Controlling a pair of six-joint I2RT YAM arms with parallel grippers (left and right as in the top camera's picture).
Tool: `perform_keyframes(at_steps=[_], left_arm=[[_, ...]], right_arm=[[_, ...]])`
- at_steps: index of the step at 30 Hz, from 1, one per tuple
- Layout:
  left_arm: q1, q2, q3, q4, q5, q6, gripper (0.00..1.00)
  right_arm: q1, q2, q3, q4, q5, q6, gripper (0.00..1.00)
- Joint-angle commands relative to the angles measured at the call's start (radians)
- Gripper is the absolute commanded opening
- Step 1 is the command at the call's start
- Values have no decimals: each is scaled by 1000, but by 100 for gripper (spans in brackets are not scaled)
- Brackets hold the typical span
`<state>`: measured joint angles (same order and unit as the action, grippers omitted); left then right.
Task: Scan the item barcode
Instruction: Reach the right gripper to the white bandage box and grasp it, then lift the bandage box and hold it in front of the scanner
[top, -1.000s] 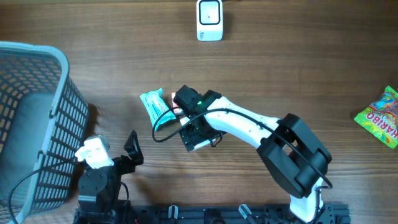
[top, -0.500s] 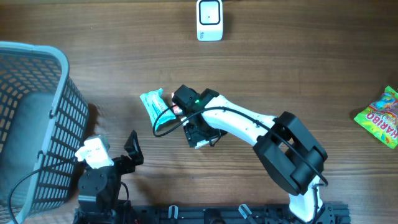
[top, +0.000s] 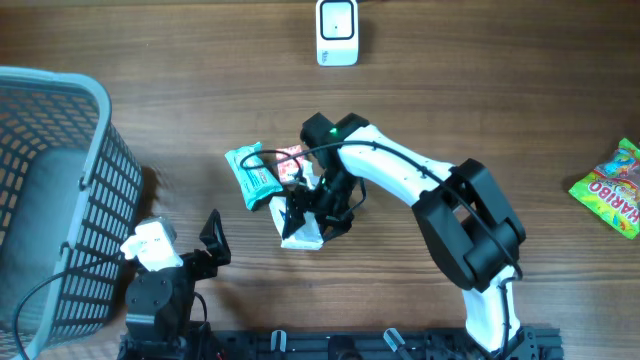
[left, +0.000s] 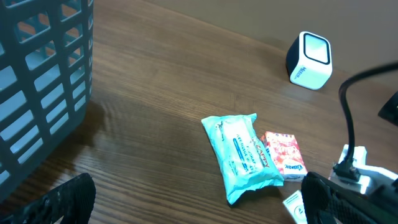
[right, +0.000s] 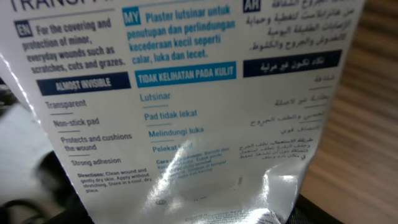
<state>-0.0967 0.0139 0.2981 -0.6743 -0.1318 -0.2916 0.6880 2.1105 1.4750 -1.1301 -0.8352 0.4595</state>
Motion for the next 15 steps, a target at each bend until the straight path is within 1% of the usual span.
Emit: perform_keyframes(at_steps=[1, 3, 4, 5, 6, 7, 8, 10, 11, 13, 14, 15], left_arm=[[-4, -7, -5, 3, 8, -8, 100], [-4, -7, -5, 3, 8, -8, 100], [-4, -7, -5, 3, 8, -8, 100], [-4, -7, -5, 3, 8, -8, 100], [-4, -7, -5, 3, 8, -8, 100], [-4, -7, -5, 3, 8, -8, 100], [-4, -7, -5, 3, 8, -8, 100], [-4, -7, -5, 3, 8, -8, 100], [-4, -7, -5, 3, 8, -8, 100], [-4, -7, -5, 3, 8, -8, 100], [-4, -7, -5, 3, 8, -8, 100], [-4, -7, -5, 3, 8, -8, 100]], right_arm=[[-36, 19, 23, -3, -215, 194, 48], [-45, 19, 23, -4, -287, 342, 47], [-46, 19, 23, -4, -297, 403, 45], [-47, 19, 23, 3, -320, 543, 43], [-48, 19, 23, 27, -349, 644, 40], [-48, 19, 23, 58, -387, 728, 33], [-48, 19, 23, 85, -425, 789, 30], [-48, 19, 23, 158, -515, 901, 32], [-48, 19, 23, 217, -559, 955, 34], [-48, 19, 23, 337, -579, 1084, 38], [-48, 19, 23, 435, -579, 1218, 43], [-49, 19, 23, 512, -579, 1322, 43]])
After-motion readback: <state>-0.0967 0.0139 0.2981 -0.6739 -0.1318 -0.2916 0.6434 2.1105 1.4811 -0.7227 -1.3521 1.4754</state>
